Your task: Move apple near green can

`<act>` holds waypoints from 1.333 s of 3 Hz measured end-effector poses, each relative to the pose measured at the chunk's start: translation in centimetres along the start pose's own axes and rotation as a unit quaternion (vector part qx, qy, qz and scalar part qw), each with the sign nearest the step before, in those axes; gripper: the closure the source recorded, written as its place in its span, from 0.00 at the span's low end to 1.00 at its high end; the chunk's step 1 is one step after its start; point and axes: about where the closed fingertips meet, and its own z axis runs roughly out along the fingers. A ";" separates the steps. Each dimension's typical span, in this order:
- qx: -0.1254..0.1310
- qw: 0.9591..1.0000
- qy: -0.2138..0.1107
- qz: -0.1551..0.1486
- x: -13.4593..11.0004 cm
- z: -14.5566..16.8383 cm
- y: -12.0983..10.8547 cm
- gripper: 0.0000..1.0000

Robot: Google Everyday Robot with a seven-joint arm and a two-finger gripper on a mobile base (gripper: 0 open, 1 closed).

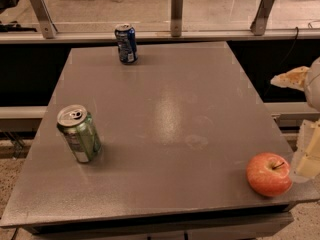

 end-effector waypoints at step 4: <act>-0.061 0.997 -0.017 -0.040 3.5 6.9 5.4 0.00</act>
Offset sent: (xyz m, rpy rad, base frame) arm -0.0361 -0.0158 -0.0844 0.0125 0.1033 0.1104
